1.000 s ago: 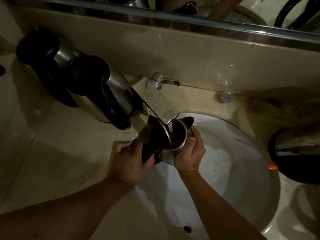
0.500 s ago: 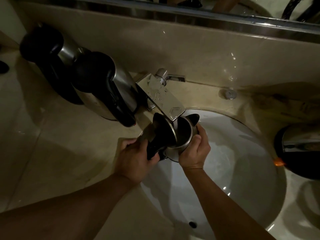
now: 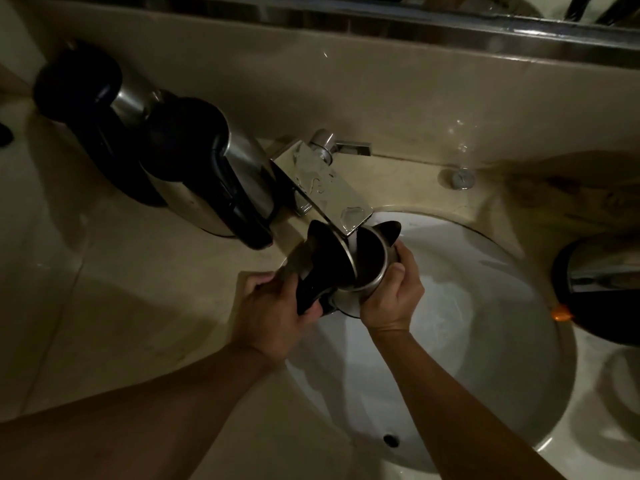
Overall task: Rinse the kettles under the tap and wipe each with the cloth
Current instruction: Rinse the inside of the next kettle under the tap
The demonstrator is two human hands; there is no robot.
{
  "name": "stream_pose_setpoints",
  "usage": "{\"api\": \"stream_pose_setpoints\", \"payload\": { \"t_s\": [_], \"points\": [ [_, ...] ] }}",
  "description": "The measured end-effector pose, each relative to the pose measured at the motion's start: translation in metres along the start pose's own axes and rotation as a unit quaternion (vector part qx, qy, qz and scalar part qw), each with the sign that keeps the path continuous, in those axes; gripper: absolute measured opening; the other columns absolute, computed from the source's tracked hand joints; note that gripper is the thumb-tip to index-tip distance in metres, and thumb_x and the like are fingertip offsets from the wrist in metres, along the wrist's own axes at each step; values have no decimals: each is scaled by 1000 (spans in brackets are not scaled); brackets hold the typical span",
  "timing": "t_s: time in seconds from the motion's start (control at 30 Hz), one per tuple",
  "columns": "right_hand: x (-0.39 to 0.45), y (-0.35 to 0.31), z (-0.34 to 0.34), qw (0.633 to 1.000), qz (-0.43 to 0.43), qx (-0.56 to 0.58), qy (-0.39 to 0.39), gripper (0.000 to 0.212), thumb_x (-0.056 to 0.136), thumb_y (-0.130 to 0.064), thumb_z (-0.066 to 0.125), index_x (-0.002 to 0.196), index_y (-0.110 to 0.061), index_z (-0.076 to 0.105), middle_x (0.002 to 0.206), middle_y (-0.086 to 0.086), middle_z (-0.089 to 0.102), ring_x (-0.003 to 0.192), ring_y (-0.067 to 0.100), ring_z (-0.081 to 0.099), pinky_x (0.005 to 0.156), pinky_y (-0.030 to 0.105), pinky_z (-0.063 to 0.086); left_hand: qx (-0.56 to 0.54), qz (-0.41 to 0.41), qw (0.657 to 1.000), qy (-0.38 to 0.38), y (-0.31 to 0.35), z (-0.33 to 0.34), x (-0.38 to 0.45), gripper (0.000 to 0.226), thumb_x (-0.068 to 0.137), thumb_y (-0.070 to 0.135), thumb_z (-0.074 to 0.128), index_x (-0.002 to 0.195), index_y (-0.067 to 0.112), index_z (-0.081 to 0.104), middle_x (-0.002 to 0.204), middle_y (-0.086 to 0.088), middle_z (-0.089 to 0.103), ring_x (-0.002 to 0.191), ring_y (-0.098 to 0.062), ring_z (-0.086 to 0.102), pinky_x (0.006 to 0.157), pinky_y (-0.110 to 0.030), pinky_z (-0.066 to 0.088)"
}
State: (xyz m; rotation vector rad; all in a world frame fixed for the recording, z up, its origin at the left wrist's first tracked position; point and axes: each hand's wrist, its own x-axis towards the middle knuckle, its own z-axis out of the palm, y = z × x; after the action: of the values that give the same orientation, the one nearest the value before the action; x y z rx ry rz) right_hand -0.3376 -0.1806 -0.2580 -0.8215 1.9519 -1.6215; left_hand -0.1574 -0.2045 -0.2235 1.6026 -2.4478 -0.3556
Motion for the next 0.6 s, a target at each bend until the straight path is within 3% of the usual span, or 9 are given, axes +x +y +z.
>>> {"api": "stream_pose_setpoints", "payload": {
  "t_s": [0.23,0.47,0.6],
  "points": [
    [3,0,-1,1000,-23,-19,-7,37,101,-36,36,127,-46,59,115,1,69,113,26,65,96,51,55,-9,1,1000,-7,-1,0,-1,31,83,46,58,100,20,62,65,5,68,72,-13,68,94,-30,31],
    [2,12,-2,1000,-6,-25,-15,50,100,-37,36,137,-20,63,120,8,69,117,27,64,98,54,54,-16,12,1000,3,0,-2,0,22,81,45,60,81,24,57,55,7,61,61,-11,65,92,-33,34],
    [1,18,-3,999,-6,-29,-22,52,101,-39,35,138,-14,63,122,13,67,118,32,63,97,57,53,-21,11,999,-22,-1,-2,0,24,82,49,58,84,26,62,60,10,63,66,-9,67,95,-32,31]
  ]
}}
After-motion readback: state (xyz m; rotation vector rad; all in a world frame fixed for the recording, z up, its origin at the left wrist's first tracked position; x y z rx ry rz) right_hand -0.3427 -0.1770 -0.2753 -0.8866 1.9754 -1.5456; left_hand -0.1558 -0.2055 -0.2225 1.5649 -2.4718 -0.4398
